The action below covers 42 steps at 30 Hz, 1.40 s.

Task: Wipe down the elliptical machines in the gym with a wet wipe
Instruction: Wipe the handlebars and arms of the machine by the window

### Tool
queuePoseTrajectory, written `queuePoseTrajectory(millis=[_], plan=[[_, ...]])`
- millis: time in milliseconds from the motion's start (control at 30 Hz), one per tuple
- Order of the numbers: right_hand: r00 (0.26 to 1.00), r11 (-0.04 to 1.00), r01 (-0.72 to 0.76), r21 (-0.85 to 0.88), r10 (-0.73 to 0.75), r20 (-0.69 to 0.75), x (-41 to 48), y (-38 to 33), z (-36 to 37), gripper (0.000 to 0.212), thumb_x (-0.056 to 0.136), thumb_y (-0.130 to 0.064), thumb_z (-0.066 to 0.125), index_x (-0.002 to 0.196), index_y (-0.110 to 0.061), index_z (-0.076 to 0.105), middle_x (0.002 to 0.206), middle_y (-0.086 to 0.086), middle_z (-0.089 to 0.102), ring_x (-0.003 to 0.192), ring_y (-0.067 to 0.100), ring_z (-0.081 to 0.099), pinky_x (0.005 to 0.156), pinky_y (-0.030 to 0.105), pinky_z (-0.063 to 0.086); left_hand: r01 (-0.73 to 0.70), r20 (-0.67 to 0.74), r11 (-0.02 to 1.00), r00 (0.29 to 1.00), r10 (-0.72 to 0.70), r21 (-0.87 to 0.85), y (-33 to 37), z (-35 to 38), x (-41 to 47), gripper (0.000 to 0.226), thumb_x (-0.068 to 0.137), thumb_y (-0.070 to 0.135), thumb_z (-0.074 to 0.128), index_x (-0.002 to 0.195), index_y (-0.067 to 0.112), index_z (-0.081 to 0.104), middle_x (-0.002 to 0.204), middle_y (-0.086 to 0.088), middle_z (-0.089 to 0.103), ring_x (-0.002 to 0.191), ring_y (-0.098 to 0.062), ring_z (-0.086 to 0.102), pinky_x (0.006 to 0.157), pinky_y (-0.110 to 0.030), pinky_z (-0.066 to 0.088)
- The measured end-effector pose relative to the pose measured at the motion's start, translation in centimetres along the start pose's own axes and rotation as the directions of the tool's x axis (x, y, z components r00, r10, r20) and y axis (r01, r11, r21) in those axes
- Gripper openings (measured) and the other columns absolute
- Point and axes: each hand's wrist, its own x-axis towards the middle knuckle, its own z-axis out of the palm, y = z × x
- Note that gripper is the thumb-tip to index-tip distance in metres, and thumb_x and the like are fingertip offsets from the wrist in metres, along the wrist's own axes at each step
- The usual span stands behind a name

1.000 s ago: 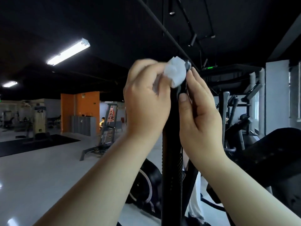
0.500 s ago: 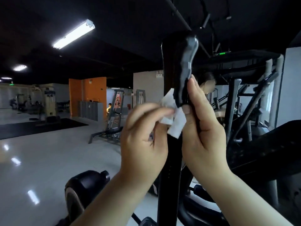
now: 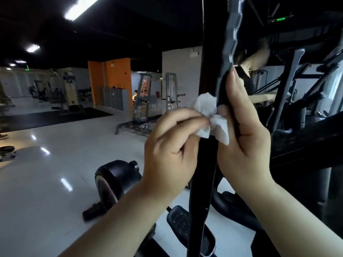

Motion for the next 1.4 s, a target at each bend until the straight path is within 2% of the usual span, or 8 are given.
queuePoseTrajectory(millis=[133, 267, 400, 633, 833, 1133, 1267, 1400], plan=[[1.0, 0.998, -0.006, -0.063, 0.005, -0.004, -1.6, 0.0, 0.0, 0.05, 0.104, 0.005, 0.045, 0.15, -0.005, 0.029, 0.16, 0.016, 0.034, 0.153, 0.019, 0.027, 0.124, 0.034, 0.024, 0.003, -0.05, 0.999, 0.999, -0.006, -0.054, -1.5, 0.1, 2.3, 0.024, 0.084, -0.018, 0.073, 0.105, -0.005, 0.075, 0.103, -0.015, 0.07, 0.096, -0.018, 0.068, 0.088, -0.025, 0.054], [0.997, 0.996, -0.083, -0.037, 0.083, 0.005, -3.4, 0.3, 0.0, 0.055, 0.103, 0.001, 0.049, 0.151, -0.016, 0.028, 0.159, 0.017, 0.036, 0.149, 0.034, 0.033, 0.12, 0.05, 0.032, -0.011, 0.008, 0.991, 1.0, 0.012, -0.133, -1.1, 0.3, -1.5, 0.023, 0.087, -0.016, 0.071, 0.107, -0.005, 0.075, 0.102, -0.016, 0.069, 0.094, -0.028, 0.07, 0.081, -0.041, 0.058], [0.992, 0.99, -0.124, -0.071, 0.125, 0.011, -5.0, 0.5, -0.1, 0.073, 0.093, 0.025, 0.049, 0.149, -0.017, 0.028, 0.16, 0.015, 0.035, 0.151, 0.027, 0.03, 0.123, 0.046, 0.028, -0.041, 0.096, 0.981, 0.994, 0.06, -0.191, -1.1, -0.5, -6.4, 0.017, 0.098, -0.002, 0.065, 0.109, 0.003, 0.076, 0.11, -0.006, 0.063, 0.094, -0.029, 0.07, 0.08, -0.041, 0.057], [0.991, 0.984, -0.127, -0.123, 0.122, -0.051, -6.7, 0.2, 0.6, 0.051, 0.103, 0.008, 0.037, 0.151, -0.003, 0.023, 0.158, 0.008, 0.036, 0.15, 0.019, 0.032, 0.122, 0.037, 0.03, -0.042, 0.093, 0.973, 0.994, 0.064, -0.227, -1.6, 0.2, -4.0, 0.023, 0.103, 0.005, 0.055, 0.107, -0.005, 0.075, 0.103, -0.015, 0.067, 0.095, -0.031, 0.066, 0.086, -0.038, 0.054], [0.978, 0.971, -0.207, -0.119, 0.202, -0.051, -8.6, 0.3, 0.6, 0.063, 0.093, 0.015, 0.037, 0.152, -0.007, 0.027, 0.149, 0.031, 0.045, 0.137, 0.035, 0.045, 0.114, 0.062, 0.036, -0.098, 0.203, 0.96, 0.967, 0.154, -0.261, -2.6, -0.6, -7.8, 0.018, 0.097, -0.004, 0.061, 0.103, -0.002, 0.078, 0.1, -0.008, 0.068, 0.089, -0.028, 0.065, 0.09, -0.034, 0.051], [0.991, 0.992, -0.089, -0.091, 0.08, -0.105, -9.7, -0.7, 1.5, 0.049, 0.099, 0.006, 0.036, 0.147, 0.008, 0.025, 0.152, 0.026, 0.042, 0.146, 0.031, 0.039, 0.118, 0.045, 0.036, -0.054, 0.164, 0.932, 0.979, 0.12, -0.359, -3.3, 0.0, -6.7, 0.01, 0.095, -0.002, 0.068, 0.098, -0.004, 0.077, 0.1, -0.015, 0.067, 0.09, -0.032, 0.067, 0.083, -0.037, 0.054], [0.995, 0.956, -0.037, -0.289, 0.009, -0.1, -11.0, -0.6, 1.5, 0.042, 0.104, -0.013, 0.048, 0.136, 0.012, 0.04, 0.149, 0.032, 0.041, 0.143, 0.039, 0.041, 0.115, 0.055, 0.037, -0.091, 0.229, 0.926, 0.956, 0.185, -0.367, -3.8, -0.7, -9.8, 0.017, 0.09, -0.008, 0.069, 0.103, -0.002, 0.078, 0.106, -0.01, 0.07, 0.096, -0.028, 0.066, 0.092, -0.031, 0.051], [0.981, 0.807, 0.068, -0.587, -0.161, -0.108, -11.0, -0.7, 1.7, 0.034, 0.096, -0.007, 0.06, 0.13, 0.0, 0.056, 0.142, 0.024, 0.044, 0.125, 0.043, 0.051, 0.099, 0.056, 0.046, -0.048, 0.173, 0.859, 0.972, 0.157, -0.51, -4.1, 0.0, -7.6, 0.023, 0.09, -0.012, 0.066, 0.106, 0.002, 0.074, 0.1, -0.017, 0.071, 0.09, -0.032, 0.069, 0.085, -0.041, 0.055]])
